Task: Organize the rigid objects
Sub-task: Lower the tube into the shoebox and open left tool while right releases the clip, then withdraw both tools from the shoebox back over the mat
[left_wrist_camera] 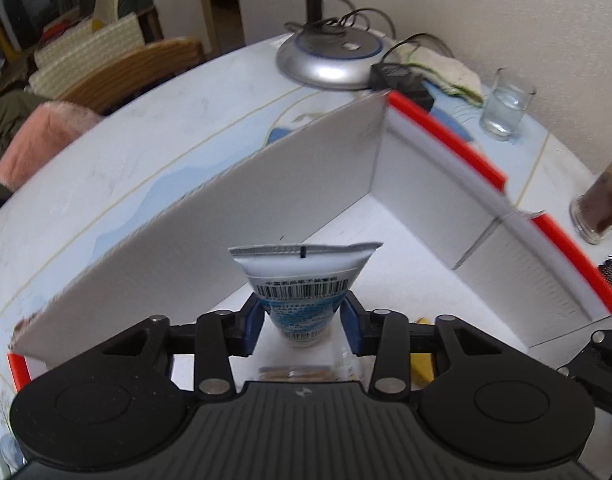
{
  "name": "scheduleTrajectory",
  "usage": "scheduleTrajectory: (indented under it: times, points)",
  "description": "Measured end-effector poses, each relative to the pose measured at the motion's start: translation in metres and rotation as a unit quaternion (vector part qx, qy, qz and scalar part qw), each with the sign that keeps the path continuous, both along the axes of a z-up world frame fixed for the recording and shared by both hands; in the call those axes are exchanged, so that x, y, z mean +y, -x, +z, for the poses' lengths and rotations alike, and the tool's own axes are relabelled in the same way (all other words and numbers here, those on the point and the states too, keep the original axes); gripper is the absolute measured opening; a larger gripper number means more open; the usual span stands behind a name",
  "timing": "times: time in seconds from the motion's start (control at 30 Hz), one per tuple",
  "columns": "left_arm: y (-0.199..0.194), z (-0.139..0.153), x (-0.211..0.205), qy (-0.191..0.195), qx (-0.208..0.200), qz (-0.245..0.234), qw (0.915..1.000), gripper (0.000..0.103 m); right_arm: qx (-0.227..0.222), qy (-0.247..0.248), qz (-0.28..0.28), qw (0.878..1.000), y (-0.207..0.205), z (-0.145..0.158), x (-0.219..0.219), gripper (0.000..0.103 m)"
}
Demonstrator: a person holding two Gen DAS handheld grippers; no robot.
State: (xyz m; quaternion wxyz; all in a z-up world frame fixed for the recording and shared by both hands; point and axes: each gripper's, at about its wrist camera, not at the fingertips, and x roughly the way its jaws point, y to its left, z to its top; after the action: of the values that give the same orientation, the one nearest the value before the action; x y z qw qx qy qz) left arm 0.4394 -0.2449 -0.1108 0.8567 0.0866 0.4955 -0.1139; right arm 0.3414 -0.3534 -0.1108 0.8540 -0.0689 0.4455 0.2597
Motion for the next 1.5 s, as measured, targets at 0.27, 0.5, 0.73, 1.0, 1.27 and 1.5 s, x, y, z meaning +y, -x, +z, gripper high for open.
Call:
scheduleTrajectory:
  times: [0.27,0.5,0.73,1.0,1.27,1.5]
  points:
    - [0.013,0.011,0.0,0.01,0.002,-0.006,0.9999,0.069,-0.014,-0.008,-0.013,1.0,0.008,0.014,-0.008,0.052]
    - [0.044,0.04,0.029,0.059,-0.033,0.026,0.9974,0.068,-0.03,-0.017,-0.02,0.999,0.016,0.031,-0.013,0.064]
    - [0.089,0.063,0.061,0.09,-0.07,0.053,0.9921,0.069,-0.042,-0.024,-0.021,0.999,0.024,0.047,-0.013,0.071]
    - [0.138,0.078,0.108,0.106,-0.1,0.104,0.9839,0.075,-0.055,-0.041,-0.006,0.998,0.041,0.063,0.001,0.089]
    - [0.183,0.085,0.163,0.112,-0.115,0.132,0.9783,0.084,-0.064,-0.048,0.001,0.997,0.063,0.076,0.033,0.096]
    - [0.219,0.083,0.225,0.116,-0.129,0.16,0.9719,0.095,-0.052,-0.052,0.013,0.997,0.083,0.076,0.073,0.097]
